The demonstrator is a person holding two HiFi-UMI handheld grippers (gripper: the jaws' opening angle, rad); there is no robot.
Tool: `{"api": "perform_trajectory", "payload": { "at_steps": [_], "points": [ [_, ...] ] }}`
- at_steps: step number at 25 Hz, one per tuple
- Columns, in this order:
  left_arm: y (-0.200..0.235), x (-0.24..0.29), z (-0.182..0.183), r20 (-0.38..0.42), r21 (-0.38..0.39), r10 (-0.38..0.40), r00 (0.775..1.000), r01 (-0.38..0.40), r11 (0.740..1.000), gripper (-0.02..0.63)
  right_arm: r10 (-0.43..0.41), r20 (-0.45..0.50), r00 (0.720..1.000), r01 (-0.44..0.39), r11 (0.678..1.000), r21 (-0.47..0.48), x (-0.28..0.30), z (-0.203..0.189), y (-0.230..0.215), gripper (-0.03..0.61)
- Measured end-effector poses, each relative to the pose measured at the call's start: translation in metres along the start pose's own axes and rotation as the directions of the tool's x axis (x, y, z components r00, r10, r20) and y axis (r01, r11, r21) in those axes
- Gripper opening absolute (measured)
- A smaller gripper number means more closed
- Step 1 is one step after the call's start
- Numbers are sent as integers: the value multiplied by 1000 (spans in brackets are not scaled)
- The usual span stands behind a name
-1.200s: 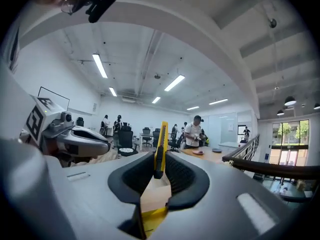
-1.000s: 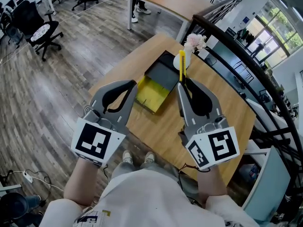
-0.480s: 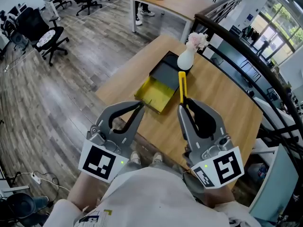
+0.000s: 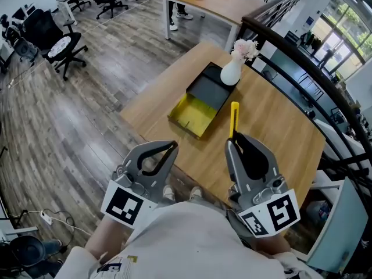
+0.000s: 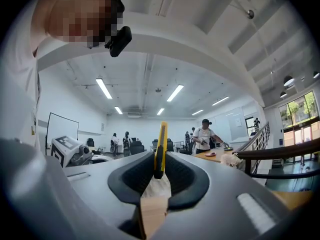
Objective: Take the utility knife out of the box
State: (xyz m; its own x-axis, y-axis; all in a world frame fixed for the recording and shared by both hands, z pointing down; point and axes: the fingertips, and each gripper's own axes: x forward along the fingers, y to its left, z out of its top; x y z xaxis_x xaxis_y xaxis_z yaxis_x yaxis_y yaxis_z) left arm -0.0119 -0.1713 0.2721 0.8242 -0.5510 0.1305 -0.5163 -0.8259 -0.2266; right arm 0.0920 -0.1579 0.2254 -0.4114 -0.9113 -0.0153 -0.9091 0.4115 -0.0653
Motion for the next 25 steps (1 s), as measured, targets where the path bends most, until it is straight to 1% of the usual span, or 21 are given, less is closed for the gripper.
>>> {"api": "perform_trajectory", "payload": {
  "at_steps": [3,7,13,17,25],
  "points": [
    [0,0,1,-3,-34,1,1000,-1,999,2,9,-2,1000,-9,1000,-8,3,-3,2,69],
    [2,3,-2,-10,-59,15,1000,-15,998,2,13,-15,1000,-13,1000,-13,6,-12,3,69],
    [5,9,-8,-21,-61,24,999,-25,998,2,22,-41,999,-23,1000,-17,11,-22,0,69],
    [10,8,-10,-24,-98,44,999,-47,994,2,3,-46,999,-4,1000,-23,14,-27,-3,69],
    [15,8,-11,-26,-89,50,998,-52,995,2,7,-64,998,-8,1000,-16,22,-31,-5,69]
  ]
}}
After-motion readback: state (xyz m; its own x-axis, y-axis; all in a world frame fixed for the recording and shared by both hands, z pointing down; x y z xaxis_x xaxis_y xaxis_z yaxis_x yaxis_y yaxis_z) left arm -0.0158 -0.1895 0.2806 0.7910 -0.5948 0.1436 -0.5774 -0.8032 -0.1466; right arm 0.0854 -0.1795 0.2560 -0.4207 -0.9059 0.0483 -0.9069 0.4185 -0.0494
